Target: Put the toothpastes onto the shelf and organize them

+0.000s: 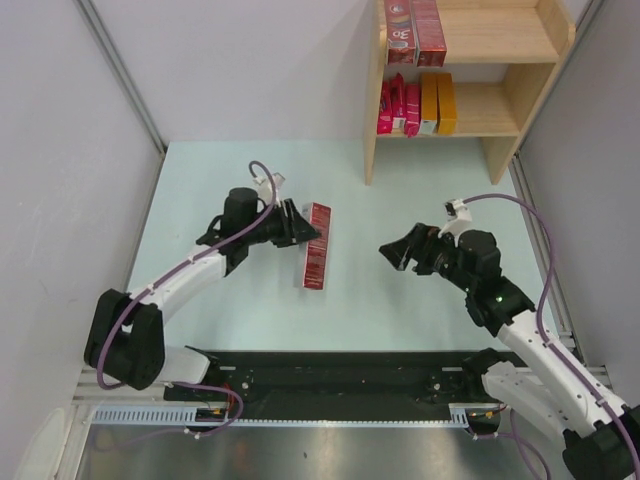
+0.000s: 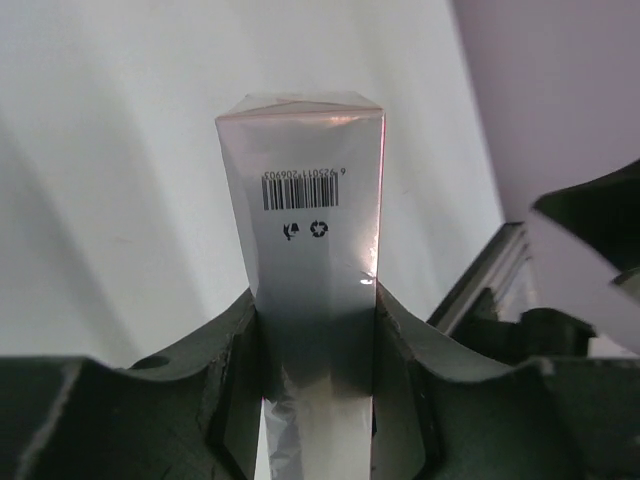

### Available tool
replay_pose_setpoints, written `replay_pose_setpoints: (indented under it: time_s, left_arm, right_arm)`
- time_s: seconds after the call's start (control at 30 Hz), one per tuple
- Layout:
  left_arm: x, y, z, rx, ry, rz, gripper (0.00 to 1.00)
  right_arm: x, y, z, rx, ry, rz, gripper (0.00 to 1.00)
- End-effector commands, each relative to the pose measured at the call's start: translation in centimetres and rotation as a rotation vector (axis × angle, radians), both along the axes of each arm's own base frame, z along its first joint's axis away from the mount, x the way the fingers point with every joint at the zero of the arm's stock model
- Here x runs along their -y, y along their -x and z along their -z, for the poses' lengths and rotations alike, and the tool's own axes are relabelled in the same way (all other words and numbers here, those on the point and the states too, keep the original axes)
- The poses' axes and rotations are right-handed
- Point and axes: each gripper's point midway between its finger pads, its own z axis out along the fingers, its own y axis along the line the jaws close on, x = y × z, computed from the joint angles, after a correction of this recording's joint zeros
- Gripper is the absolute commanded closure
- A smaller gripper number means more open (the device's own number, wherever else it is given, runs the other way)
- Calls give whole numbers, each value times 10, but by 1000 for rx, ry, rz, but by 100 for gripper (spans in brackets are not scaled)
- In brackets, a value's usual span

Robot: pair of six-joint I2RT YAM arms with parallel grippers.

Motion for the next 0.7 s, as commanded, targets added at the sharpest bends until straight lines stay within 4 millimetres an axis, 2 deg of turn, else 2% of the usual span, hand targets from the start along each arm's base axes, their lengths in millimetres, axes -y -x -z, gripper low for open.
replay_pose_setpoints:
  time_s: [0.0,0.03,0.07,0.1,0.13,0.2,0.23,0.3,0.33,0.4,0.43,0.5,0.53,0.67]
  left_arm:
    - [2,14,-69,125,293,136,57]
    - [1,19,-84,179,337,173,58]
    - [-3,20,-85,159,363,162,58]
    - [-5,22,-89,173,381,169,58]
    - [-5,27,-102,227,413,206,58]
    - [-10,33,-108,215,469,207,58]
    - [-11,36,-122,288,504,230,58]
    - [-16,45,-128,257,571,248,58]
    - [-18,49,-140,331,606,275,58]
    - [-24,53,-142,273,672,281,59]
    - [-26,61,-153,299,715,310,59]
    - [-28,61,-152,283,751,319,60]
    - [-30,67,-160,302,785,343,60]
    - [-32,70,-161,306,830,356,62]
  right_arm:
    - [-40,7,-20,64,-75,-136,8]
    - [-48,9,-26,87,-91,-165,8]
    - [-60,17,-27,87,-102,-208,8]
    - [-68,18,-26,88,-107,-226,7]
    - [-75,20,-27,93,-113,-247,7]
    - [-94,31,-29,101,-134,-310,7]
    - [-102,33,-25,84,-134,-333,6]
    - [-115,41,-28,86,-162,-377,6]
    - [-120,43,-24,76,-163,-393,6]
    - [-129,49,-29,91,-183,-422,6]
    - [-131,50,-29,93,-185,-428,6]
    - [-137,55,-33,109,-196,-449,6]
    - [-138,55,-33,109,-198,-451,6]
    - [-146,59,-35,117,-214,-473,6]
